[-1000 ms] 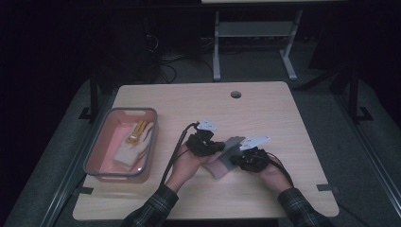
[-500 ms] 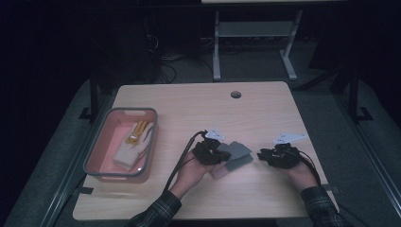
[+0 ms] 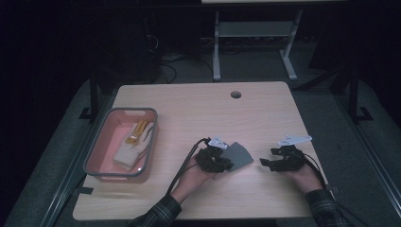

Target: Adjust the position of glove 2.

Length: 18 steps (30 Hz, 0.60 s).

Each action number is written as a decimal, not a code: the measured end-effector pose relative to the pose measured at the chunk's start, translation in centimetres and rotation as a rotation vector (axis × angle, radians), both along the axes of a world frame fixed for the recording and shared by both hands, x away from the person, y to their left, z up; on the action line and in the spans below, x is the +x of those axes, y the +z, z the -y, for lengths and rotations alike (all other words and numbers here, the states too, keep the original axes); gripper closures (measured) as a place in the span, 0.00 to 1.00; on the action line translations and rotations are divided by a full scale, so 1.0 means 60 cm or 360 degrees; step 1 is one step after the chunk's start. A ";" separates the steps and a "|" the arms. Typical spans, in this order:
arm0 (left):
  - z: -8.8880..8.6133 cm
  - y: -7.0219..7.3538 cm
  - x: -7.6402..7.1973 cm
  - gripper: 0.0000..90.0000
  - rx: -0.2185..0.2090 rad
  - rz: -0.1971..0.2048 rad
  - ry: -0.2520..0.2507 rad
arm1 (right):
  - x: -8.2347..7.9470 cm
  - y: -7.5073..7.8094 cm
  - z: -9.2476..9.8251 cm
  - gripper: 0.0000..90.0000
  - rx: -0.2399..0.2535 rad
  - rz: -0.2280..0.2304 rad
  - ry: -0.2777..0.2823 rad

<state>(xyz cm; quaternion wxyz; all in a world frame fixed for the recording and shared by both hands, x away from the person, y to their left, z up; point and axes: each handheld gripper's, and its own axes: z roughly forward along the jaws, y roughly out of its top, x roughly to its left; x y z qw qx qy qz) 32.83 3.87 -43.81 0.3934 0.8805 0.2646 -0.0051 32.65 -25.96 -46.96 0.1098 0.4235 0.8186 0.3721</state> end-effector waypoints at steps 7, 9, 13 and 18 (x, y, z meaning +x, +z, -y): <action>-0.041 0.021 0.021 0.45 -0.0006 0.0110 0.0016 | -0.024 -0.014 0.027 0.18 0.0025 0.0018 -0.0051; -0.053 0.020 0.026 0.37 -0.0008 0.0116 0.0023 | -0.025 -0.018 0.029 0.16 0.0011 0.0054 -0.0053; -0.069 0.009 0.039 0.23 0.0000 0.0124 0.0060 | -0.026 -0.021 0.023 0.15 -0.0061 0.0107 -0.0062; -0.065 -0.014 0.049 0.19 0.0019 0.0068 0.0055 | -0.027 -0.022 0.014 0.14 -0.0105 0.0124 -0.0056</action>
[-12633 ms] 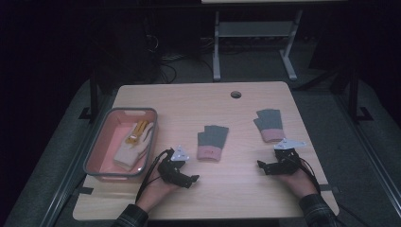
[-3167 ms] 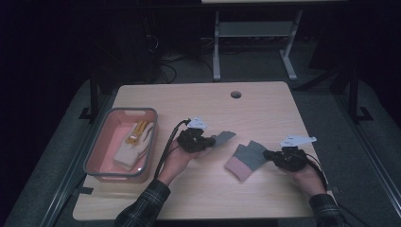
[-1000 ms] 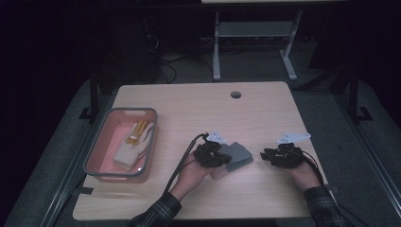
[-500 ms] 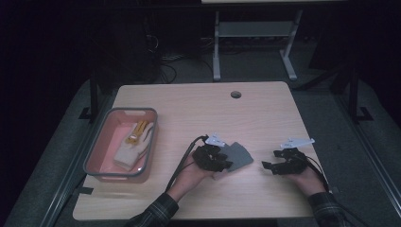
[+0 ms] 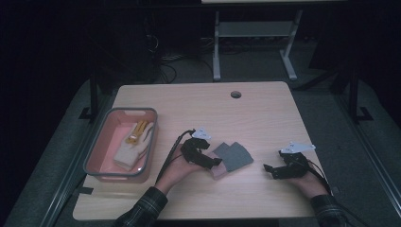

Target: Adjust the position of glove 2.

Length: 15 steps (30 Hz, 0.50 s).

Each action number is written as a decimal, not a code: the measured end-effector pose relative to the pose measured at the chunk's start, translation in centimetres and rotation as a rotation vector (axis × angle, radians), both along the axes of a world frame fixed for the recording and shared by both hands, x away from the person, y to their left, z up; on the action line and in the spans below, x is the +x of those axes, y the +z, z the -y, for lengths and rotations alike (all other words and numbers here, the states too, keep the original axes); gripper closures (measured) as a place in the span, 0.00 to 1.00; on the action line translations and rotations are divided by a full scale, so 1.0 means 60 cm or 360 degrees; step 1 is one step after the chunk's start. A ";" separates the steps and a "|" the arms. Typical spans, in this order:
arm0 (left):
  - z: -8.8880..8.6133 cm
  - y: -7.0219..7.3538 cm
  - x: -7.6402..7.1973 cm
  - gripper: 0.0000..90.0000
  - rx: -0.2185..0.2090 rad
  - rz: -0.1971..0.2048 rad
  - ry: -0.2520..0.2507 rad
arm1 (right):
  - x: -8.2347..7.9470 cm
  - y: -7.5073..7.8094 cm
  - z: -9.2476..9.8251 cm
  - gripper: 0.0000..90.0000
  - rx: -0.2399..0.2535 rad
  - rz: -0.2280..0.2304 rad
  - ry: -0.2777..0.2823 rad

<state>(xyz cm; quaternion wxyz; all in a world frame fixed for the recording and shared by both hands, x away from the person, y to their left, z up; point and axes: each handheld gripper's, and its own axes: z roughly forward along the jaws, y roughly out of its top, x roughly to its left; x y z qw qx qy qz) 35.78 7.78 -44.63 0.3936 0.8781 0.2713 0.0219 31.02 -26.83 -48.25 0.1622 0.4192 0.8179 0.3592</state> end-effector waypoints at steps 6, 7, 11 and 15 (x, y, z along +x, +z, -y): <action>0.011 -0.021 0.001 0.16 0.0033 -0.0020 -0.0025 | 0.001 0.000 0.001 0.14 -0.0004 0.0002 0.0003; 0.010 -0.024 0.002 0.16 0.0014 -0.0042 -0.0015 | 0.001 0.000 0.001 0.14 -0.0003 0.0000 0.0003; 0.005 -0.037 0.008 0.16 -0.0046 -0.0133 -0.0009 | 0.002 0.000 0.001 0.14 -0.0003 -0.0001 0.0005; 0.003 -0.039 0.008 0.24 -0.0097 -0.0185 -0.0064 | 0.003 0.000 0.001 0.14 -0.0003 0.0000 0.0004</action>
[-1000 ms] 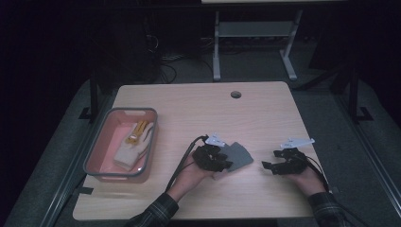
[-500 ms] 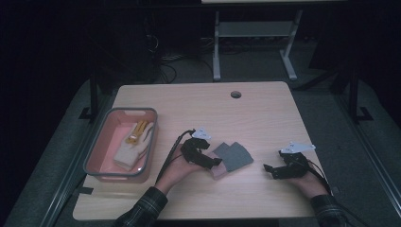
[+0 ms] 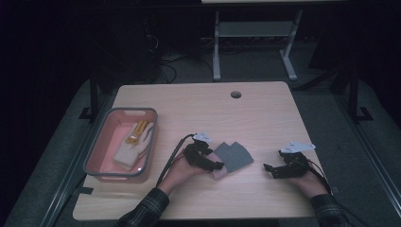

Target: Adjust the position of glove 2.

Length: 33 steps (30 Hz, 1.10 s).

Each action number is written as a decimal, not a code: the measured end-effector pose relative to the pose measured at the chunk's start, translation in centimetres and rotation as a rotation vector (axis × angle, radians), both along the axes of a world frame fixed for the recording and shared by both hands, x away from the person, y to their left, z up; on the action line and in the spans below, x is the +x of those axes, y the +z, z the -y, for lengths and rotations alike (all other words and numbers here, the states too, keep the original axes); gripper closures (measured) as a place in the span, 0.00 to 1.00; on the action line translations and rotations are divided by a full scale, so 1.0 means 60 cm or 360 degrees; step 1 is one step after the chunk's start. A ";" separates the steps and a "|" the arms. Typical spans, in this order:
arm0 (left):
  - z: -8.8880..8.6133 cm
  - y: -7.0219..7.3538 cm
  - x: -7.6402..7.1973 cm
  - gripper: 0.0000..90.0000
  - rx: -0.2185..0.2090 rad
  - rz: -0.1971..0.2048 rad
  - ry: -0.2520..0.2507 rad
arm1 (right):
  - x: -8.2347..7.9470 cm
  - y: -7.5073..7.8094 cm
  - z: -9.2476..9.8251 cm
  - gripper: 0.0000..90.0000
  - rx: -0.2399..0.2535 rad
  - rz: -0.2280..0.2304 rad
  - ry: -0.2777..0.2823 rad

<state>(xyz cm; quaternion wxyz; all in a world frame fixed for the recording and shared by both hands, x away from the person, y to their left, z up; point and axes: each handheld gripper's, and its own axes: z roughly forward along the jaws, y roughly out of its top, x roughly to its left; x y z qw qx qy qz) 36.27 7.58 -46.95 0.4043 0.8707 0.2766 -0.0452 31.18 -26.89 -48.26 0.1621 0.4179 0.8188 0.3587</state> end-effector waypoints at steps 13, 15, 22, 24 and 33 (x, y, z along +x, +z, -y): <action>0.008 0.015 -0.004 0.63 0.0082 0.0001 -0.0135 | 0.001 0.000 -0.001 0.14 0.0004 0.0000 -0.0007; 0.015 0.021 -0.011 0.70 0.0134 0.0052 -0.0159 | 0.001 0.000 0.000 0.14 0.0001 0.0002 -0.0007; 0.018 0.029 -0.017 0.76 0.0140 0.0084 -0.0147 | 0.001 0.000 0.000 0.14 0.0000 0.0004 -0.0006; 0.016 0.032 -0.017 0.76 0.0135 0.0084 -0.0142 | 0.001 0.000 0.000 0.14 0.0001 0.0003 -0.0005; -0.001 0.056 -0.016 0.76 0.0092 0.0089 -0.0121 | 0.001 0.000 0.000 0.14 0.0002 0.0002 -0.0006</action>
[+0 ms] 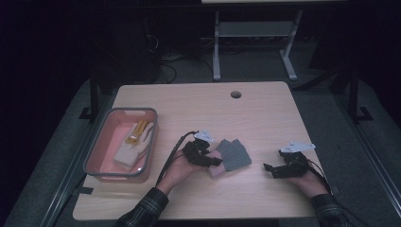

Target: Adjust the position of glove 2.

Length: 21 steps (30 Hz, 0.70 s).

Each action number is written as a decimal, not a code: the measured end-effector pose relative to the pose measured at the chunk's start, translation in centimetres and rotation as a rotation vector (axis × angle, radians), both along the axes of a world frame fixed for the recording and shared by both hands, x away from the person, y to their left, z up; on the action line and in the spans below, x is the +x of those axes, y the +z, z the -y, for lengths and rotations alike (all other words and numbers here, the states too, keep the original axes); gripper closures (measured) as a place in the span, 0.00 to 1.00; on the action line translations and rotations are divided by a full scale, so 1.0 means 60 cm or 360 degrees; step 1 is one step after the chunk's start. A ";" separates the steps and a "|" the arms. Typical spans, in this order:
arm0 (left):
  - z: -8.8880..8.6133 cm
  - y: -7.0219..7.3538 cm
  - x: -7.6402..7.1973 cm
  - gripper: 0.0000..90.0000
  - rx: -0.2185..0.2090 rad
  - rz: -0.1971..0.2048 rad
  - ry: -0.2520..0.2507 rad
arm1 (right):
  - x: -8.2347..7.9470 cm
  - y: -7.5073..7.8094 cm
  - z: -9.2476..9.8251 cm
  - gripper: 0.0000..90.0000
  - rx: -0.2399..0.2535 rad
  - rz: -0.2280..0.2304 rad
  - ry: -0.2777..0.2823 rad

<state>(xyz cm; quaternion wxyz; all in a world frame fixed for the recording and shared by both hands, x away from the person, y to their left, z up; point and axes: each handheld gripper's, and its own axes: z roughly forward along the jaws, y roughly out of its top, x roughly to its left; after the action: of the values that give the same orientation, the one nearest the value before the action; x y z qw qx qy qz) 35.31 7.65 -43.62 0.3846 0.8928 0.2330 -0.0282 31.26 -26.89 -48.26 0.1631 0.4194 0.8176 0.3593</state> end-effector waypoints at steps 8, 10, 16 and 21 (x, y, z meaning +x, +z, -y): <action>-0.020 0.019 0.004 0.76 -0.0050 -0.0011 0.0031 | 0.000 0.000 0.000 0.14 -0.0002 0.0001 0.0001; -0.024 0.024 0.004 0.76 -0.0062 -0.0005 0.0033 | 0.000 0.000 0.000 0.14 -0.0002 0.0001 0.0001; -0.035 0.038 0.006 0.76 -0.0072 -0.0011 0.0048 | 0.000 0.000 0.000 0.14 -0.0001 0.0001 0.0001; -0.049 0.049 0.007 0.76 -0.0082 -0.0016 0.0087 | 0.000 0.000 0.000 0.14 0.0000 0.0001 0.0000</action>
<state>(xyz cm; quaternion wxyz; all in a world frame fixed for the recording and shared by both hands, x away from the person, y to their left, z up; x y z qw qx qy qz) 35.76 10.57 -40.67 0.4070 0.8757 0.2583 -0.0282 31.26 -26.87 -48.27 0.1633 0.4194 0.8175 0.3593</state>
